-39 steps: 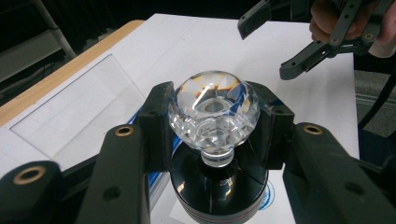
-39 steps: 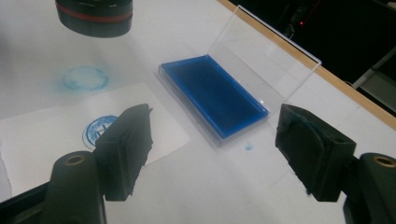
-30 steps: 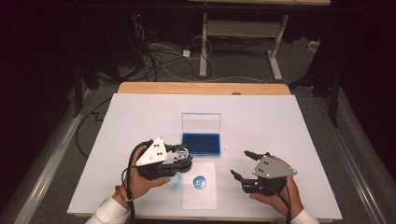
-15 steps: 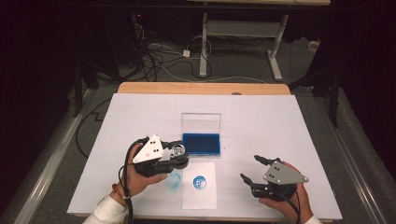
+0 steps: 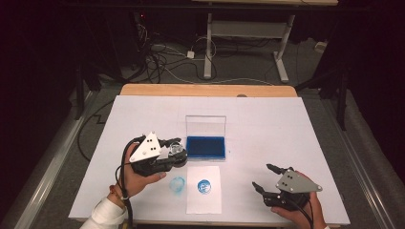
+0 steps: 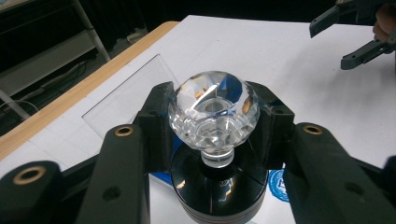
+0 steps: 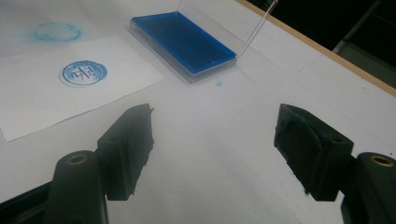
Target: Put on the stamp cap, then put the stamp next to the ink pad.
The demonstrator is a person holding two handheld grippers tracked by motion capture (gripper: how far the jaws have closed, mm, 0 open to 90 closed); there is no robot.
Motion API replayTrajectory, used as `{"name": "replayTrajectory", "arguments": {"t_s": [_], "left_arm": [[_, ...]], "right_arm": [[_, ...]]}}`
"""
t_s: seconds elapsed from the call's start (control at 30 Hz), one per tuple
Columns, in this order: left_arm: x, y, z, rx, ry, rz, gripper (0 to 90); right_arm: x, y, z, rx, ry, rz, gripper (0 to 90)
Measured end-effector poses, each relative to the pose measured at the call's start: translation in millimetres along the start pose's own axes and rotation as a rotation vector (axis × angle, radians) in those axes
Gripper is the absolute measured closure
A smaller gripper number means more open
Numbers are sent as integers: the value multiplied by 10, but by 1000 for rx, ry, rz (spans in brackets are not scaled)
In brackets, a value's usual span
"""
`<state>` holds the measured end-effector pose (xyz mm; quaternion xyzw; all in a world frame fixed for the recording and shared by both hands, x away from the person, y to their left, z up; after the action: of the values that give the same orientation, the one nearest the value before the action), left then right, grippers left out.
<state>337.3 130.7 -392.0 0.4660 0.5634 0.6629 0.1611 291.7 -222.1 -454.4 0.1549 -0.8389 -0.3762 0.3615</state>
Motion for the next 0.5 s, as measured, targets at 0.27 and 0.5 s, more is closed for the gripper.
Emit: {"name": "replayTrajectory", "arguments": {"t_s": [0.27,0.5], "left_arm": [[21,67,104,19,16,-6,545],[2,85,225,33,36,14,544]], "right_arm": [[30,-7,-7,2,1,0,283],[2,2,-11,7,7,0,282]]}}
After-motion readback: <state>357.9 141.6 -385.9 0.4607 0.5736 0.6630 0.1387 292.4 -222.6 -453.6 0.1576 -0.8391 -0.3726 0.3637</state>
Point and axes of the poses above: each handheld gripper's, and its own axes: x roughly backward along the jaws, y roughly out of its top, z roughly to its left, the point moved 4 cm from there along -x, roughly forward along the jaws, and after that the axes turned 14 degrees about x, right-handed, at the moved point
